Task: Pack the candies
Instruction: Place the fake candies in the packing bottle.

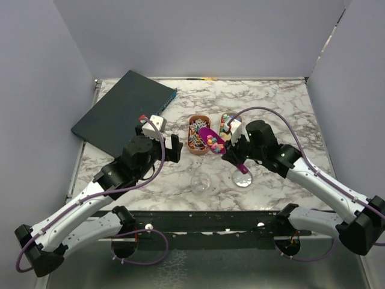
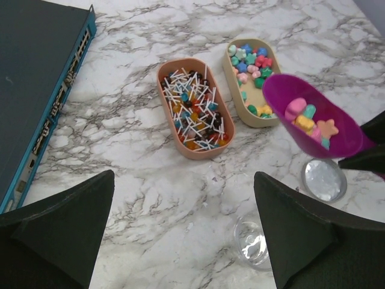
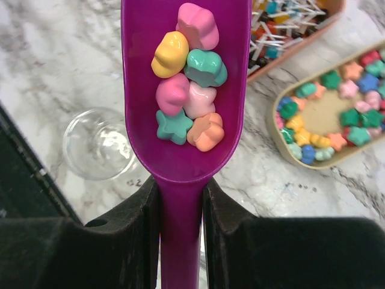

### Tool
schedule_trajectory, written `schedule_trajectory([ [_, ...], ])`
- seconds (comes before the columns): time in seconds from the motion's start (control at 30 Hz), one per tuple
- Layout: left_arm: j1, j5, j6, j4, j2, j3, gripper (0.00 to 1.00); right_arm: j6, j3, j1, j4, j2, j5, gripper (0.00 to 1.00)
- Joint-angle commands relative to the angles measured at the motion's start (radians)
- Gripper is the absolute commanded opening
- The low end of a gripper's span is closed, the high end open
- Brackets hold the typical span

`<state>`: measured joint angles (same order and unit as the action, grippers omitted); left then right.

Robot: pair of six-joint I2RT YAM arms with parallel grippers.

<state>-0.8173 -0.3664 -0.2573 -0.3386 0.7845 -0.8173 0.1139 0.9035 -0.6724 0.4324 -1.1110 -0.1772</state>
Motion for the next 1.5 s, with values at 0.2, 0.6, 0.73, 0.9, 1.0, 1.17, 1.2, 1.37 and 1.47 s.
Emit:
schedule_trajectory([
  [0.2, 0.004, 0.222, -0.095, 0.015, 0.069, -0.144, 0.99, 0.235, 0.074, -0.105, 0.173, 0.047, -0.217, 0.01],
  [0.6, 0.005, 0.332, -0.134, -0.05, 0.112, -0.171, 0.99, 0.277, 0.133, -0.138, 0.192, 0.064, -0.173, 0.01],
  [0.73, 0.004, 0.339, -0.14, -0.065, 0.105, -0.162, 0.99, 0.281, 0.143, -0.138, 0.2, 0.077, -0.16, 0.01],
  [0.9, 0.004, 0.323, -0.139, -0.079, 0.104, -0.149, 0.99, 0.294, 0.132, -0.138, 0.199, 0.108, -0.163, 0.01],
  [1.0, 0.004, 0.28, -0.151, -0.089, 0.101, -0.146, 0.99, 0.293, 0.124, -0.139, 0.191, 0.135, -0.162, 0.0],
  [1.17, 0.004, 0.268, -0.157, -0.091, 0.095, -0.139, 0.99, 0.287, 0.102, -0.139, 0.152, 0.189, -0.175, 0.0],
  [1.2, 0.004, 0.268, -0.159, -0.091, 0.095, -0.138, 0.99, 0.284, 0.094, -0.138, 0.138, 0.201, -0.179, 0.0],
  [1.37, 0.004, 0.271, -0.158, -0.092, 0.096, -0.134, 0.99, 0.269, 0.049, -0.139, 0.057, 0.273, -0.198, 0.01],
  [1.47, 0.005, 0.278, -0.16, -0.091, 0.099, -0.134, 0.99, 0.247, 0.02, -0.139, -0.002, 0.309, -0.217, 0.01],
])
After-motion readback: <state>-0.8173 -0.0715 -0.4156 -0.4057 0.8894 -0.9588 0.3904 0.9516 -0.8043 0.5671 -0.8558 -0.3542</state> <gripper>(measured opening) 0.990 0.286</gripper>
